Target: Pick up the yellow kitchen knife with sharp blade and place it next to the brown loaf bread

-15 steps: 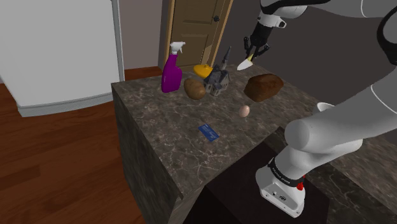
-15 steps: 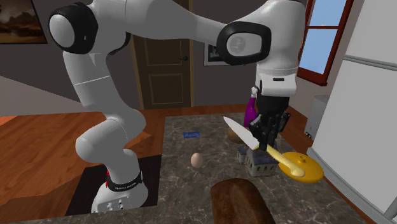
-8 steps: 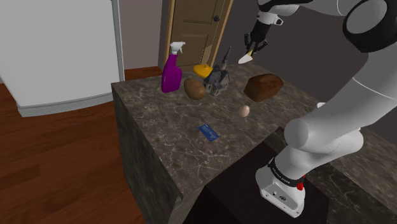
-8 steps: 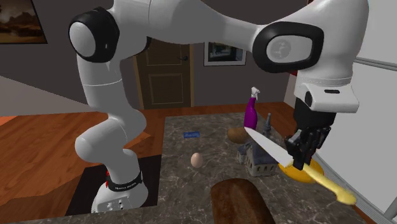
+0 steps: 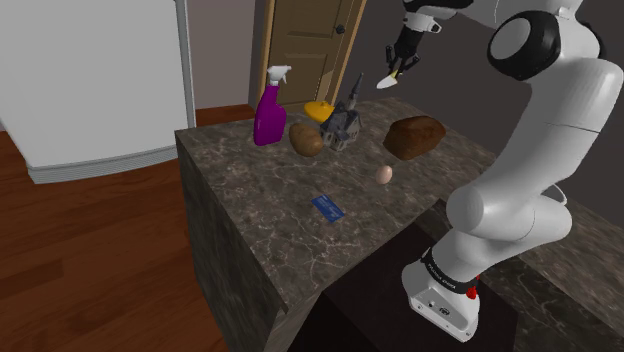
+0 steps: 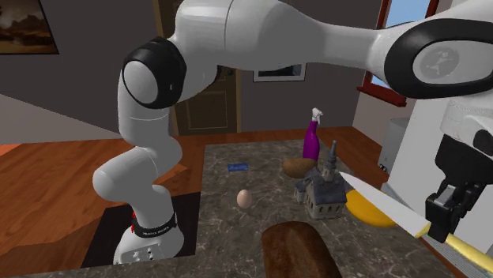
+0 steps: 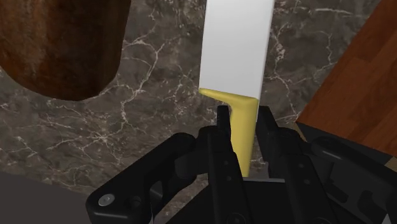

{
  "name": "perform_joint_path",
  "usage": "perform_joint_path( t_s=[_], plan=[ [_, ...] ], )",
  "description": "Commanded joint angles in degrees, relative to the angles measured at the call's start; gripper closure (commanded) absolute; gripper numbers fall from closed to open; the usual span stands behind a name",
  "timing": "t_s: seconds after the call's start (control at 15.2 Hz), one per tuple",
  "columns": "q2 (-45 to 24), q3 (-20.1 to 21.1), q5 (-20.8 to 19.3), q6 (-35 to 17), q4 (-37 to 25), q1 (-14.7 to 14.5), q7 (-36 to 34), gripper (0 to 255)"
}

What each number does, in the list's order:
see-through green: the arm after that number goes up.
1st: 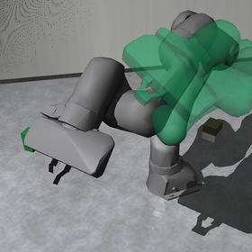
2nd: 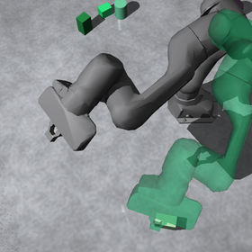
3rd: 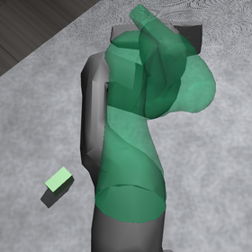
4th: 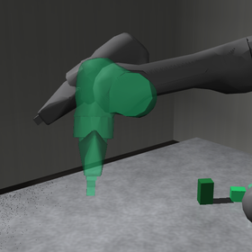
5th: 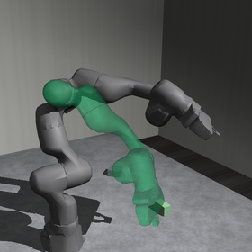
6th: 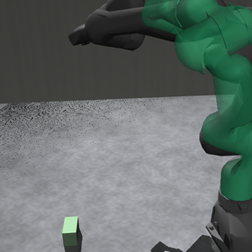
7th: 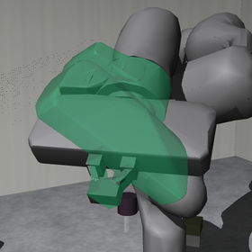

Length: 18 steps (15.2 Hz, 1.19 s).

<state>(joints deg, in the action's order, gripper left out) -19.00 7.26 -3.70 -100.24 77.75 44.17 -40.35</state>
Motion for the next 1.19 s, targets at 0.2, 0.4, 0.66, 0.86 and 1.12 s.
perform_joint_path(
  t_s=[0.2,0.4,0.66,0.86,1.12],
  plan=[
    [-14.22,-0.80,-1.09,6.03,-20.25,-0.12,1.70,255],
    [-13.33,-0.78,-1.03,3.13,-16.45,0.09,1.59,255],
    [-12.59,-0.77,-1.00,-0.42,-12.16,0.30,1.47,255],
    [-12.31,-0.78,-1.00,-2.90,-9.39,0.42,1.38,255],
    [-12.22,-0.81,-1.04,-6.03,-6.16,0.55,1.25,255]
  ],
)
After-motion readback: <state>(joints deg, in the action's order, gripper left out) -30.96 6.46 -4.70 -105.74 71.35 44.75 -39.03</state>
